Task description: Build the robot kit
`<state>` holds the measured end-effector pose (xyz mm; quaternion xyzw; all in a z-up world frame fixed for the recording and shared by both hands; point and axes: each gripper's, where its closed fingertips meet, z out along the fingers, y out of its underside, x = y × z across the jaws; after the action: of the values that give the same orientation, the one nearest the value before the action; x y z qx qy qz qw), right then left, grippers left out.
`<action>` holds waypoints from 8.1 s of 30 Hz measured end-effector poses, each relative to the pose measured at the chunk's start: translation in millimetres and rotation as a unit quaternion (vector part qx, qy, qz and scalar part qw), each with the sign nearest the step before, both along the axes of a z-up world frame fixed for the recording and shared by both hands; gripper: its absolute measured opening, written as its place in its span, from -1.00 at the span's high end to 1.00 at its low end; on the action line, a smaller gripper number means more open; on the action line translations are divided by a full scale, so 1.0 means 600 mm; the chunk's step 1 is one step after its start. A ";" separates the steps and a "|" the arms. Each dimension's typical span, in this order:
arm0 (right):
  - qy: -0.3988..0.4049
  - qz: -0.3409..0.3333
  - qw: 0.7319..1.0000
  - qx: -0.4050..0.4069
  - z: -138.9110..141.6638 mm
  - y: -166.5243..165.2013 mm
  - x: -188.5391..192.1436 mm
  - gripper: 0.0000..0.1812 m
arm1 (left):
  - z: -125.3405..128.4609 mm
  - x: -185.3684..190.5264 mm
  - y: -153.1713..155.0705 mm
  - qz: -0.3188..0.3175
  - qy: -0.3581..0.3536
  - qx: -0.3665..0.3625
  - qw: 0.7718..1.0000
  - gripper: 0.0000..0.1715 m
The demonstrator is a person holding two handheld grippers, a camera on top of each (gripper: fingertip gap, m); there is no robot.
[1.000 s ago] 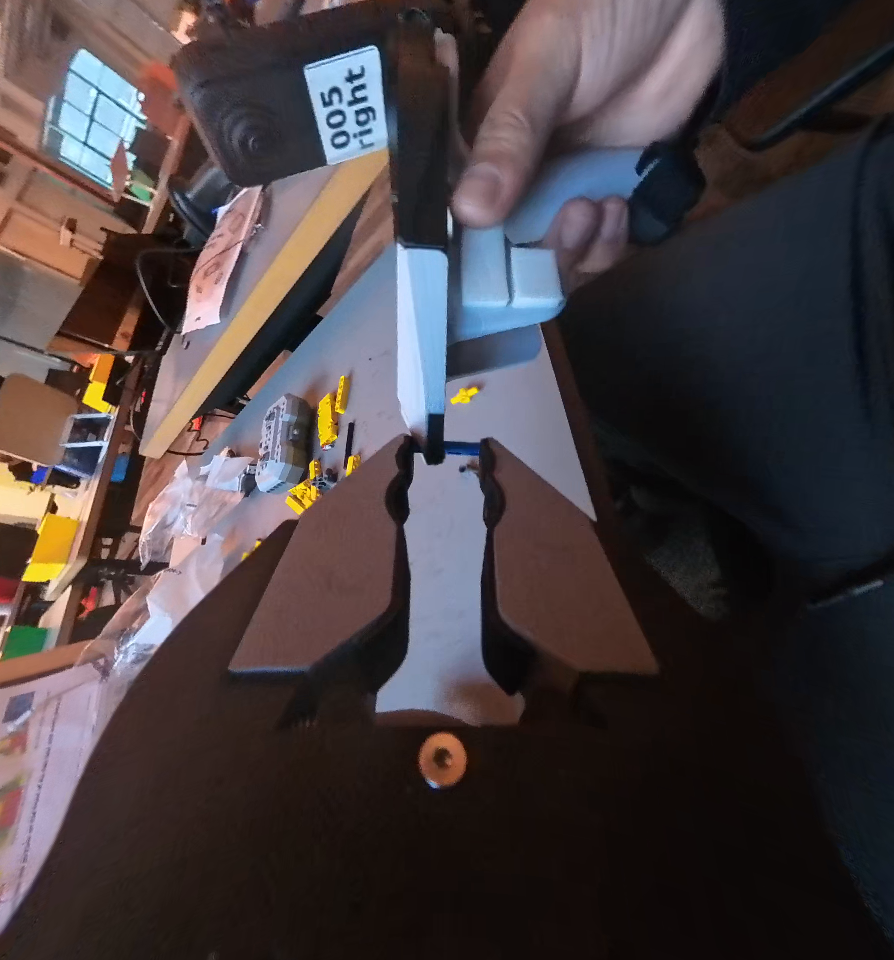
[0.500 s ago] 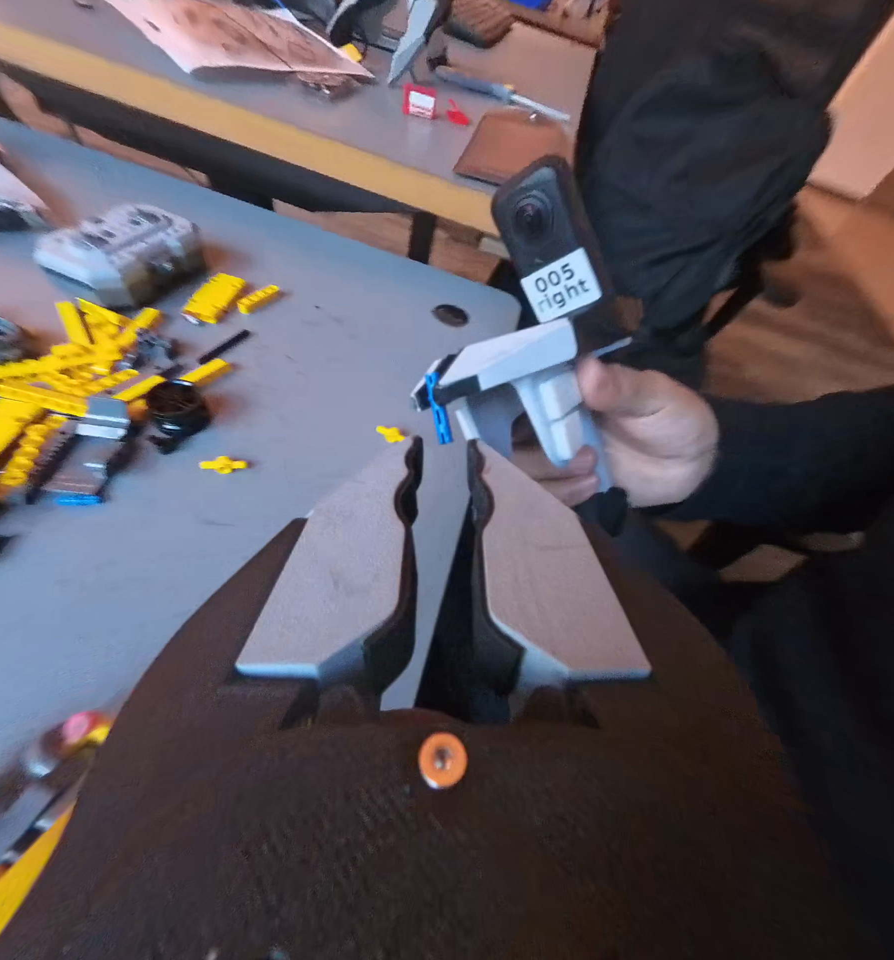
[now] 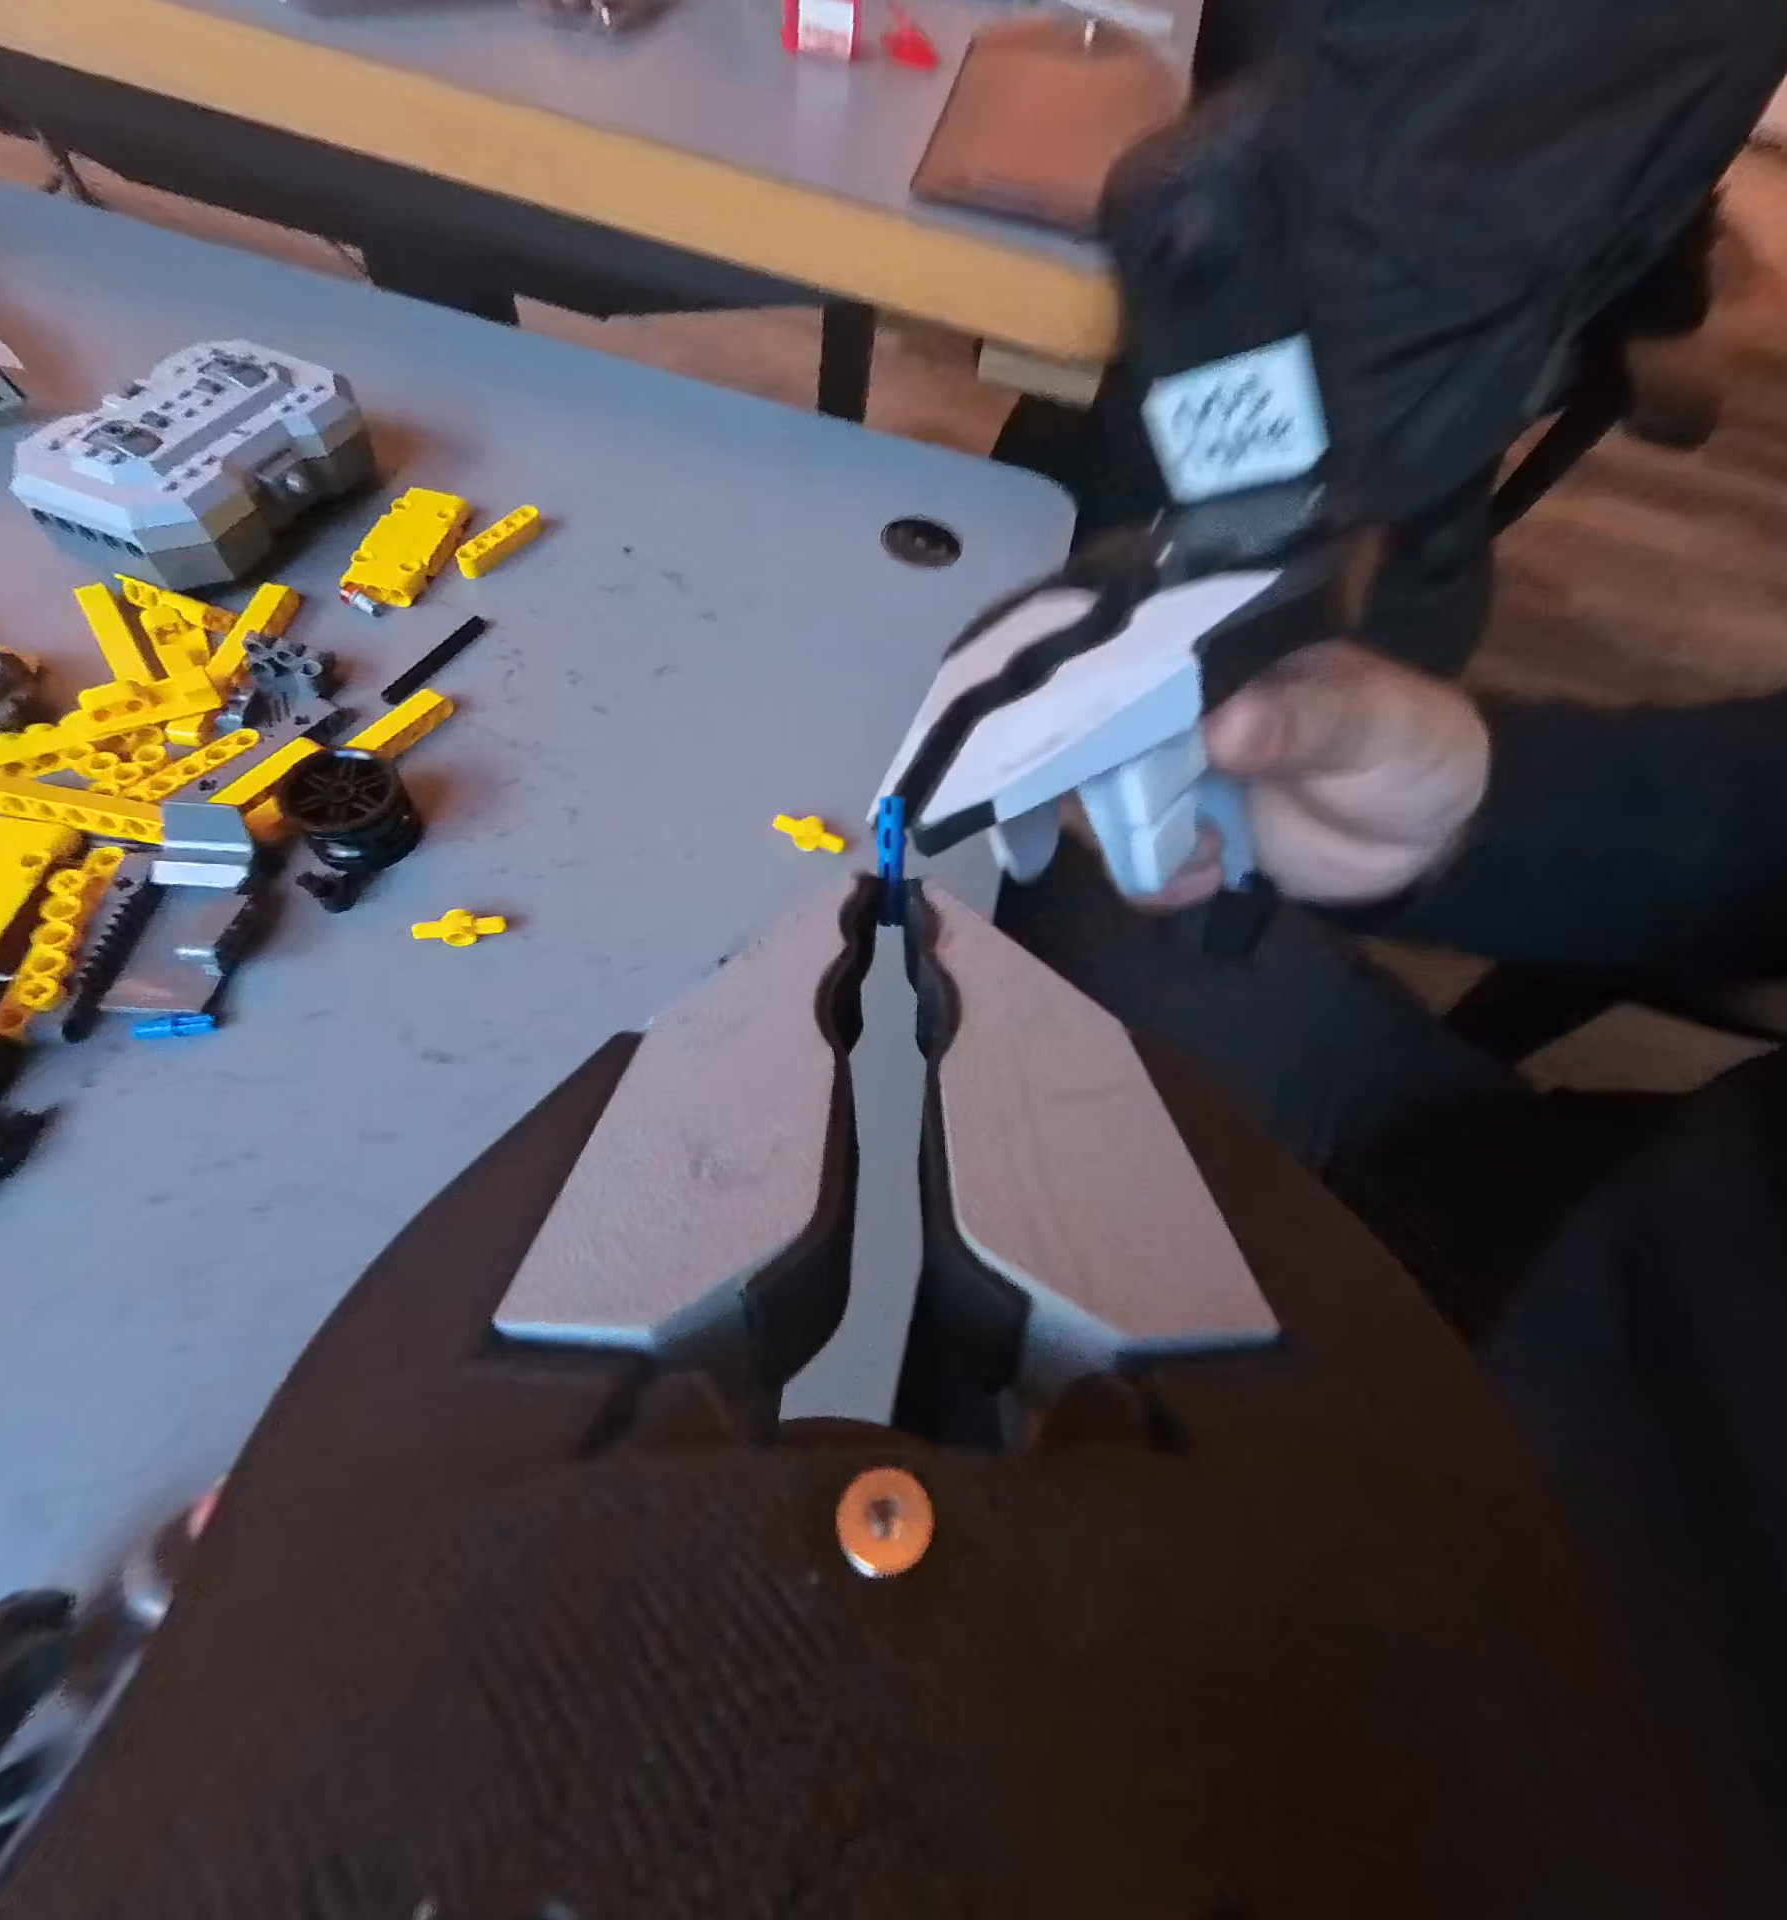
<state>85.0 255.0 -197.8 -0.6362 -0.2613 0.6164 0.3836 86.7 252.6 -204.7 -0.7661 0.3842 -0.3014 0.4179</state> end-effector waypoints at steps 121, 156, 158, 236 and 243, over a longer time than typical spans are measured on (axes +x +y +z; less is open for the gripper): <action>-0.634 0.292 0.668 0.256 -1.260 -0.148 -0.614 0.96 | -0.662 -0.836 -0.716 0.678 0.075 -0.242 0.690 0.75; -0.262 -0.053 0.944 0.195 -0.049 0.051 0.141 0.95 | -0.079 -0.077 -0.232 0.301 0.032 0.101 0.948 0.72; -0.290 -0.042 0.940 0.177 -0.073 0.072 0.142 0.95 | -0.067 -0.001 -0.163 0.241 0.024 0.085 0.967 0.61; -0.283 0.093 0.902 0.313 -0.081 -0.002 0.125 0.54 | -0.062 0.131 0.049 0.023 0.084 0.105 0.991 0.83; -0.276 0.097 0.901 0.320 -0.073 -0.011 0.126 0.55 | -0.062 0.137 0.019 -0.038 0.105 0.135 0.985 0.80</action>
<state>160.3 248.6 -241.5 -0.5952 -0.6004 0.3334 0.4172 169.1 263.9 -241.7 -0.7150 0.4919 -0.1803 0.4629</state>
